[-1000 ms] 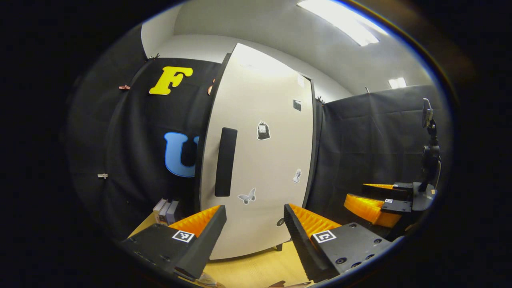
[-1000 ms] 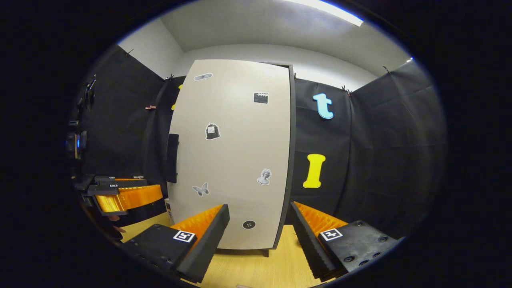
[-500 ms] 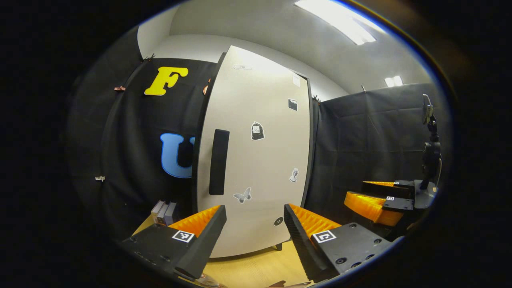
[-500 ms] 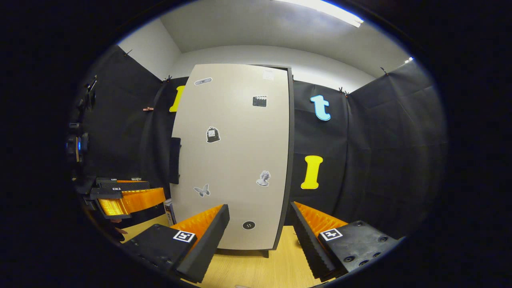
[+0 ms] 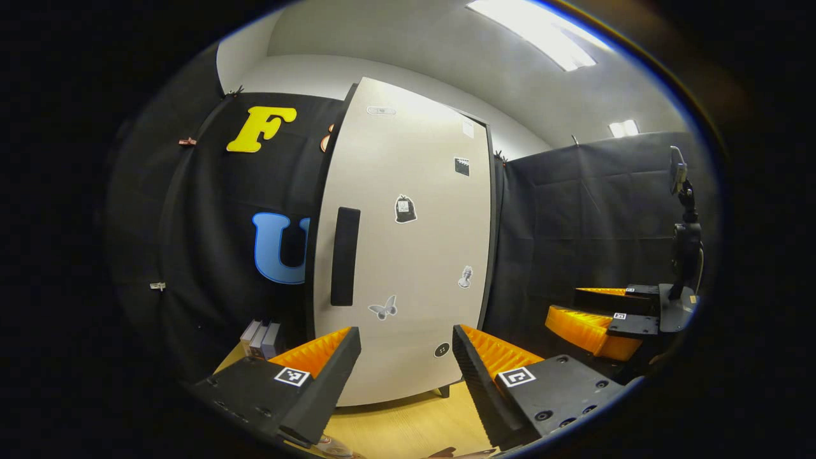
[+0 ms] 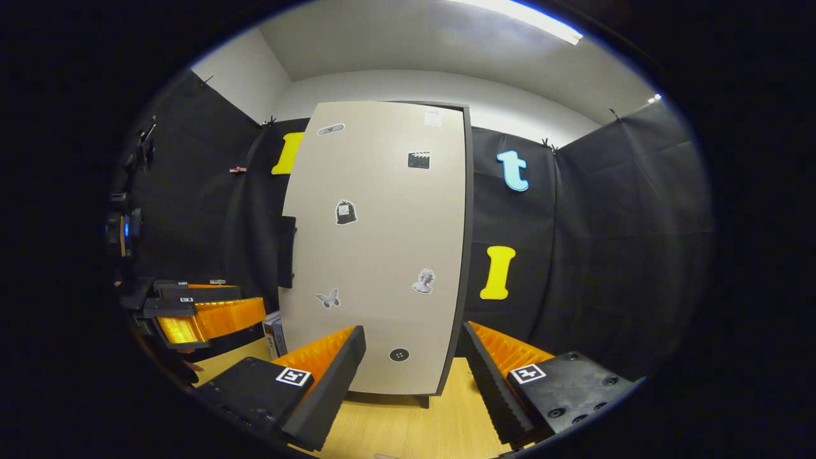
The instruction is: Open the cabinet door with the right hand, grasp the bottle in the cabinet with the left hand and place it on the coaster, then close the cabinet door with the right hand.
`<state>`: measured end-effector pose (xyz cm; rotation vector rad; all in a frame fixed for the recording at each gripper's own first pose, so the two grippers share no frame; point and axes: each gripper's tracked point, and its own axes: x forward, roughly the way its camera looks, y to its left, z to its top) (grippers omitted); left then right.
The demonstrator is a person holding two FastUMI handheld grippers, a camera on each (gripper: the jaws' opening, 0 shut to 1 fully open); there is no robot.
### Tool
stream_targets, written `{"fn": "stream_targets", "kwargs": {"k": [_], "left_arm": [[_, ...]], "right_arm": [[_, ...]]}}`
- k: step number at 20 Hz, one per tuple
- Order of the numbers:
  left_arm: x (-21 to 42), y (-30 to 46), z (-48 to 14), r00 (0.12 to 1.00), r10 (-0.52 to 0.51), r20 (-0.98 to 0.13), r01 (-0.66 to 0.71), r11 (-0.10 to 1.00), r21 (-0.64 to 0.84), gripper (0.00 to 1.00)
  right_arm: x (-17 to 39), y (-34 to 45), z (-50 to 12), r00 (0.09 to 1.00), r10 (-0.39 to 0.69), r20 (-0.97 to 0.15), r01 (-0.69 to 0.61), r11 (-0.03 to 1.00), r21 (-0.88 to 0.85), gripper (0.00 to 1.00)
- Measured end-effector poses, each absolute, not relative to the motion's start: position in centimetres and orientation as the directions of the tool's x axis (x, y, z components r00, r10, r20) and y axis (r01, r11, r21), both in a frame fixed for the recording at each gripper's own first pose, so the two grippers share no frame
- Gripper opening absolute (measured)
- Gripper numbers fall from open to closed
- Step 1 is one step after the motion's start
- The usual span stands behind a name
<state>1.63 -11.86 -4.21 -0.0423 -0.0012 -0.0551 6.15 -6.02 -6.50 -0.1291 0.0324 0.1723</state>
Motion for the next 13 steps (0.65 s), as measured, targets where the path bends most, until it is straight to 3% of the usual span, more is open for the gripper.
{"fn": "stream_targets", "kwargs": {"k": [13], "left_arm": [[1.51, -12.17, -4.46, 0.998, -0.062, -0.01, 0.061, 0.997, -0.038, 0.92]], "right_arm": [[5.63, -6.19, -6.28, 0.983, 0.177, -0.045, -0.182, 0.972, -0.148, 0.97]]}}
